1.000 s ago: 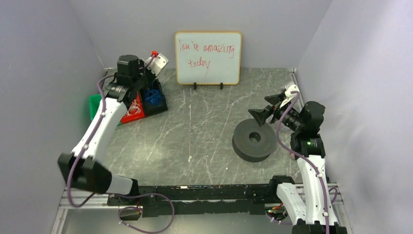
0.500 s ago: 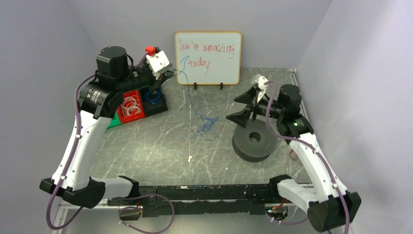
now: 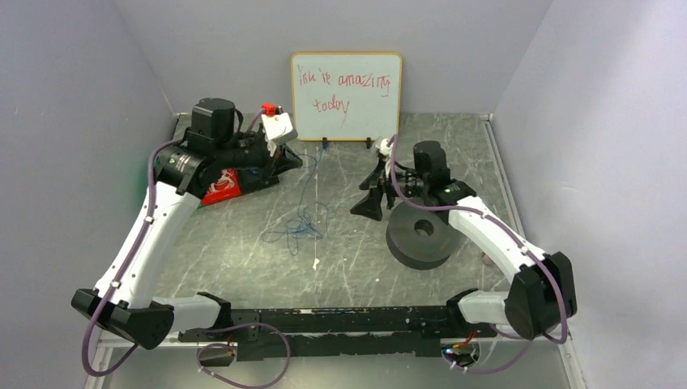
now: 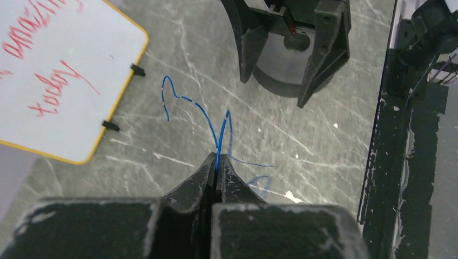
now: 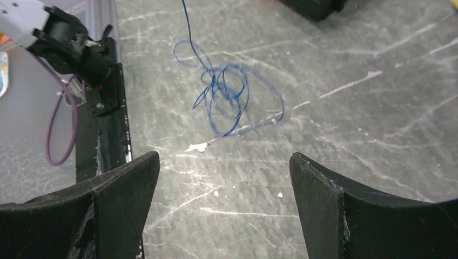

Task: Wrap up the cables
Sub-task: Pick up the cable from the storage box.

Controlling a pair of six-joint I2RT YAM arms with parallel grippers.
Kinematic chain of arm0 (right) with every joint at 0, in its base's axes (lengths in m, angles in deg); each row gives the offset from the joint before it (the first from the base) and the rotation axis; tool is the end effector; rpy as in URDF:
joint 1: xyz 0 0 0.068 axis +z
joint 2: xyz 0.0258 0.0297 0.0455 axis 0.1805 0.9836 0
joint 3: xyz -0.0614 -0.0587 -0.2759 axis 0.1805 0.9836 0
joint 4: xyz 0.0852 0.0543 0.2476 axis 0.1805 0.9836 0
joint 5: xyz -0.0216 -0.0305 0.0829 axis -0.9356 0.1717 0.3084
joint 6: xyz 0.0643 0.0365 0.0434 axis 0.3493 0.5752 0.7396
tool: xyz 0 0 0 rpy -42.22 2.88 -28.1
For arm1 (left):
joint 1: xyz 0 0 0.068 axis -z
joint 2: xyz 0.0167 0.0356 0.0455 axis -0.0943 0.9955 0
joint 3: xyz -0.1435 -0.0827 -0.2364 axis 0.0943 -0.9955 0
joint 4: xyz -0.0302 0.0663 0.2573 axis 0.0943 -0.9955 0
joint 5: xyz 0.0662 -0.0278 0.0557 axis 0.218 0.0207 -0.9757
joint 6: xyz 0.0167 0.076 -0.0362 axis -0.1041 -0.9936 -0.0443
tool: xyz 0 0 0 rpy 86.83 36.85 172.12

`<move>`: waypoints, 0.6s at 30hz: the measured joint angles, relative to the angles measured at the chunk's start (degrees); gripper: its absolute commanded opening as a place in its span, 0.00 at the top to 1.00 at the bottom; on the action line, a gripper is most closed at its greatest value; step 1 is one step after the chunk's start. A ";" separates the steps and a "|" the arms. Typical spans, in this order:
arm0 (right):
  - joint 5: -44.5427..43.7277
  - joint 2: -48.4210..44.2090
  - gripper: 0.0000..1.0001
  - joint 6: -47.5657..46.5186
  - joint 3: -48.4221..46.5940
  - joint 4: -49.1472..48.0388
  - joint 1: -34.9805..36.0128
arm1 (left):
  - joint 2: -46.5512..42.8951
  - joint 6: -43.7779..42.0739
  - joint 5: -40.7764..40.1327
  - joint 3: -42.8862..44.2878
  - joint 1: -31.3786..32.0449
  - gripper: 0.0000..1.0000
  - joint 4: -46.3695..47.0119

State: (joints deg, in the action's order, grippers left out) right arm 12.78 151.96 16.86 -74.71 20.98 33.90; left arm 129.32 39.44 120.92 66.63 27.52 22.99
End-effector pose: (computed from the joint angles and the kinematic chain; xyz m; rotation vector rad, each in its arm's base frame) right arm 0.2519 0.1742 0.3096 -1.0512 1.7077 1.1009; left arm 0.2269 -0.1474 0.4601 1.2047 1.5695 -0.7089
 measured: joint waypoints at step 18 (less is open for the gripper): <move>-14.91 20.37 0.17 0.11 -6.36 -1.27 9.68 | -0.33 1.38 -17.11 -21.29 -1.14 0.97 9.46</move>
State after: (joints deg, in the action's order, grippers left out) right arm -2.12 172.33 16.97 -81.07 19.72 43.59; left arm 128.99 40.82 103.81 45.35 26.38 32.45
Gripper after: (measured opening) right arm 0.841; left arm 0.035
